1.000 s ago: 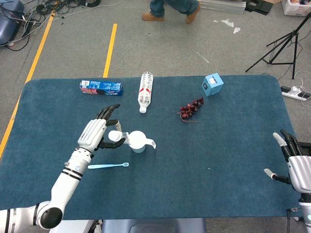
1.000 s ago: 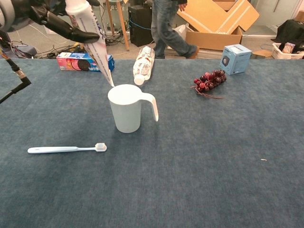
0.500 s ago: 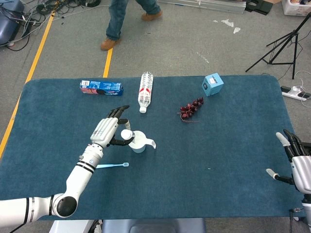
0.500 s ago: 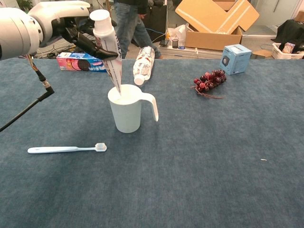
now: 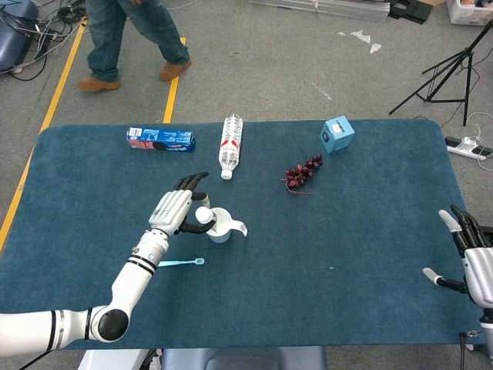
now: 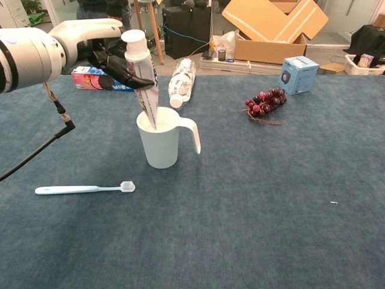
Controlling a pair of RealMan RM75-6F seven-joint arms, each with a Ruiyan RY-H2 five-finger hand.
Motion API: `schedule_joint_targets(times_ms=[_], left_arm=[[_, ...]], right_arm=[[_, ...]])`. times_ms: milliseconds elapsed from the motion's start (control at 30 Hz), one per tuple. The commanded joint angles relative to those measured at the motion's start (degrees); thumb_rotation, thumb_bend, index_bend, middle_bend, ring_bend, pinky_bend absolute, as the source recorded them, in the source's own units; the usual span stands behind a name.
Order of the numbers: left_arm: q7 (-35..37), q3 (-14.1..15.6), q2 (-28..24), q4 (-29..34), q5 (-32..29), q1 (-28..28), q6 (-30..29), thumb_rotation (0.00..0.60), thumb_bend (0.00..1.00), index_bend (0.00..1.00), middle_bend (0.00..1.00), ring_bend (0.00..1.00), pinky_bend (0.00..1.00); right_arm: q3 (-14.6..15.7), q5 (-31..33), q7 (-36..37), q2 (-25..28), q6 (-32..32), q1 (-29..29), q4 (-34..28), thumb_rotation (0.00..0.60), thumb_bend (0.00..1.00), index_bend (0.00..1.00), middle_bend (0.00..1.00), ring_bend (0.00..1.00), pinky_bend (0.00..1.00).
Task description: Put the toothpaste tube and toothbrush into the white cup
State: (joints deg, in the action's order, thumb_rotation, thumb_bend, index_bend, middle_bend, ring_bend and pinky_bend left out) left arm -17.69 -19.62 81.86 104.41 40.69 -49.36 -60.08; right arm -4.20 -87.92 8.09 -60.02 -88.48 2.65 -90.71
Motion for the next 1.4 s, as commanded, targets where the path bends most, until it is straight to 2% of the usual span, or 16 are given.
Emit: schedule_joint_targets(times_ms=[33, 367, 600, 700, 900, 1033, 1067, 1267, 1400], left_arm=[[0.46, 0.40, 0.88, -1.53, -0.69, -0.47, 0.71, 0.600, 0.41, 0.84, 0.07, 0.00, 0.00], [3.36, 1.78, 4.20, -8.47, -3.20, -1.54, 5.56, 0.600, 0.41, 0.81, 0.07, 0.00, 0.00], [5.46, 2.42, 6.22, -12.43, -3.43, -1.98, 8.36, 0.600, 0.41, 0.72, 0.07, 0.00, 0.00], [5.78, 2.64, 6.39, -12.80, -3.10, -2.12, 9.01, 0.600, 0.41, 0.63, 0.07, 0.00, 0.00], [6.08, 3.07, 6.38, -12.86, -2.56, -2.27, 9.53, 0.600, 0.41, 0.37, 0.07, 0.00, 0.00], [6.51, 3.02, 6.30, -12.37, -2.07, -2.14, 9.14, 0.600, 0.41, 0.08, 0.07, 0.00, 0.00], [6.54, 3.02, 6.27, -12.25, -2.01, -2.12, 9.05, 0.600, 0.41, 0.04, 0.07, 0.00, 0.00], [7.01, 3.12, 5.52, -10.67, -1.58, -1.41, 7.88, 0.600, 0.41, 0.00, 0.07, 0.00, 0.00], [7.01, 3.72, 3.46, -7.12, 0.48, 0.12, 5.68, 0.600, 0.41, 0.00, 0.07, 0.00, 0.00]], right_arm=[[0.01, -0.02, 0.02, 0.01, -0.02, -0.01, 0.00, 0.600, 0.00, 0.07, 0.04, 0.03, 0.42], [-0.01, 0.04, 0.30, 0.07, 0.17, 0.04, 0.12, 0.600, 0.00, 0.07, 0.05, 0.03, 0.42], [-0.03, 0.10, 0.60, 0.22, 0.23, 0.04, 0.12, 0.600, 0.00, 0.07, 0.05, 0.03, 0.42], [-0.05, 0.14, 0.72, 0.27, 0.26, 0.04, 0.13, 0.600, 0.00, 0.07, 0.05, 0.03, 0.42], [0.01, 0.04, 0.73, 0.29, 0.28, 0.04, 0.11, 0.600, 0.00, 0.07, 0.05, 0.03, 0.42], [0.04, -0.01, 0.63, 0.26, 0.32, 0.06, 0.07, 0.600, 0.00, 0.07, 0.05, 0.03, 0.42], [0.04, -0.01, 0.59, 0.26, 0.33, 0.06, 0.04, 0.600, 0.00, 0.07, 0.05, 0.03, 0.42], [0.10, -0.13, 0.44, 0.21, 0.39, 0.11, 0.05, 0.600, 0.00, 0.07, 0.05, 0.03, 0.42], [0.09, -0.06, 0.50, 0.28, 0.43, 0.10, -0.02, 0.600, 0.00, 0.07, 0.05, 0.03, 0.42]])
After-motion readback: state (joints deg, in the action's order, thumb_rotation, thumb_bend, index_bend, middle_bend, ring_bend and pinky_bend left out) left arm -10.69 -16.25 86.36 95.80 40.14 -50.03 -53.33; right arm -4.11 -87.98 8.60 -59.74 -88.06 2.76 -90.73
